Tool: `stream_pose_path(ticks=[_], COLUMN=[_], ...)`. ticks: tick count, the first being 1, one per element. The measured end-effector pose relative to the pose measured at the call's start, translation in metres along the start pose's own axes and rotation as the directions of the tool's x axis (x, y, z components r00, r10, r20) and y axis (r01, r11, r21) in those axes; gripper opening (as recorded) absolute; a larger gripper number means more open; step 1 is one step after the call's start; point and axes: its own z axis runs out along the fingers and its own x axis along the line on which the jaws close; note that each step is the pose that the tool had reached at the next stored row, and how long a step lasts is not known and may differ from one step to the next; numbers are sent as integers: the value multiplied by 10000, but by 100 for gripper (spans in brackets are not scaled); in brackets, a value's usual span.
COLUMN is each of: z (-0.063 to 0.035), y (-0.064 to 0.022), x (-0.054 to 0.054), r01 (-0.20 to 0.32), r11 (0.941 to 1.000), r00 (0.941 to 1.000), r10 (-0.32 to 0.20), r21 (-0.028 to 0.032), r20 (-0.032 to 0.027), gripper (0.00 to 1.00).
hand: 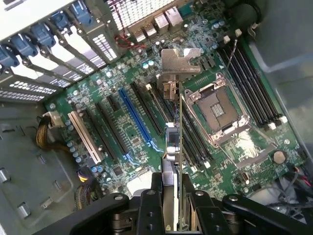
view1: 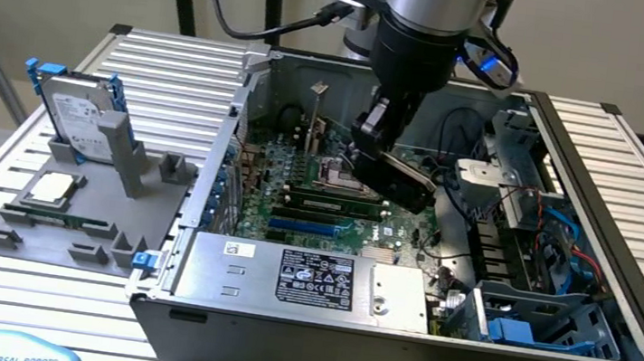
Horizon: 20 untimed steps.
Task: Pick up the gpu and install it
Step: 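Insert the gpu into the slot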
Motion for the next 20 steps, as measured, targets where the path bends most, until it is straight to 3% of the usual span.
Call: stream_pose_path(ticks=[5,10,15,20], z=[54,104,152,181], y=[-2,-4,-5,-6], x=[1,3,4,5], r01=[898,1798,2683,3546], r11=[9960,9837,9633,9350], r00=[9960,9837,9633,9349], r10=[-898,-1798,-2684,-3547], r21=[-25,-53,-84,-117], r20=[-30,-57,-83,-107], gripper=[27,27,27,27])
